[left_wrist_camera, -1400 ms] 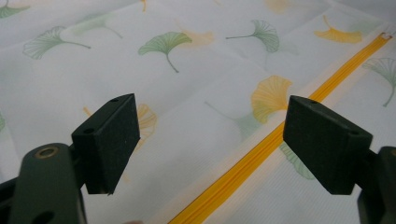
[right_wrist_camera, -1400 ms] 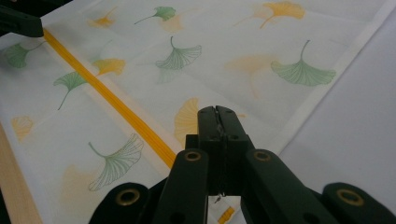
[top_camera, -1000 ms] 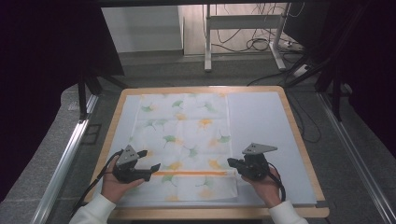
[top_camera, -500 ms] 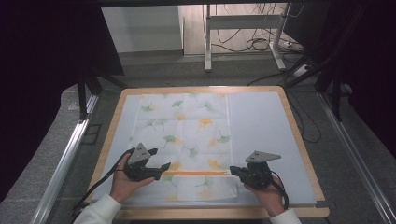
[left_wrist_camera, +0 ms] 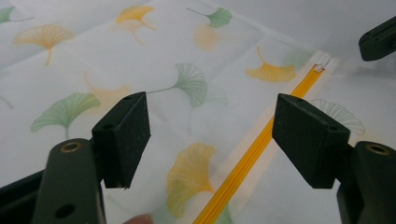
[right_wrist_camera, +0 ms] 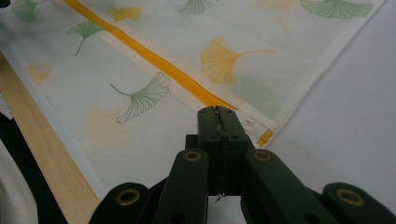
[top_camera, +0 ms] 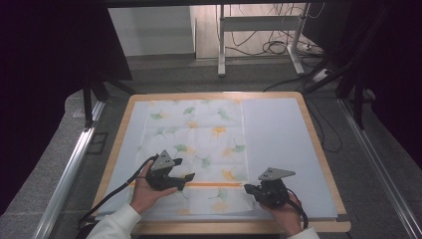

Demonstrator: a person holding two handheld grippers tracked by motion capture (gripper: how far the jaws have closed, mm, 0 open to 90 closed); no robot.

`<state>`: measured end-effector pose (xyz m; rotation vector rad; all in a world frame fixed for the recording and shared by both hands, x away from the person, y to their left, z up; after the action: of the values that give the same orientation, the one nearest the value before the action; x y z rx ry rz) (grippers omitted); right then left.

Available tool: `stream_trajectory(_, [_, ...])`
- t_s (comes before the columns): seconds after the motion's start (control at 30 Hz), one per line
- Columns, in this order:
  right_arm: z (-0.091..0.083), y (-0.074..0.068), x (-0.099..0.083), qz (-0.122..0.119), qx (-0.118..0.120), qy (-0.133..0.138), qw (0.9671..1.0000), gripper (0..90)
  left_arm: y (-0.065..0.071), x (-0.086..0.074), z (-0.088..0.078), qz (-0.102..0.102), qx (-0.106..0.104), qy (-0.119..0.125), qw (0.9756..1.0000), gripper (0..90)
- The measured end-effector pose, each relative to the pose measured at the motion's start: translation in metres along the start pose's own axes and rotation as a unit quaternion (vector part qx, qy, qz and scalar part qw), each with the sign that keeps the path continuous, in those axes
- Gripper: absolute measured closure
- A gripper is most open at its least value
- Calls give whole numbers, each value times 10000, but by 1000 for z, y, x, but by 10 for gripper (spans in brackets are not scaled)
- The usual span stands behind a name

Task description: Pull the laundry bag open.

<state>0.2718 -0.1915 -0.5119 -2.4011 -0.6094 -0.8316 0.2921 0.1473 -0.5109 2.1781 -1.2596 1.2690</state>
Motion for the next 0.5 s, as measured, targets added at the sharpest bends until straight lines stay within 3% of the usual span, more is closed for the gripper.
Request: stream_trajectory(0.5, [9, -6, -6, -175, -86, -366, 9991, 890, 8, 13, 15, 24, -129, 9, 9999, 280])
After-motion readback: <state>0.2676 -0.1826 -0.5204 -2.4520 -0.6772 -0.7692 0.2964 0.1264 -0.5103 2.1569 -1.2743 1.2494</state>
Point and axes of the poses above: each handheld gripper's, and its own axes: z roughly forward along the jaws, x roughly out of its top, y roughly to its right, the point moved 1 cm from there along z, roughly forward along the jaws, and after that the axes turned 15 degrees about z, right-handed, at the moved point
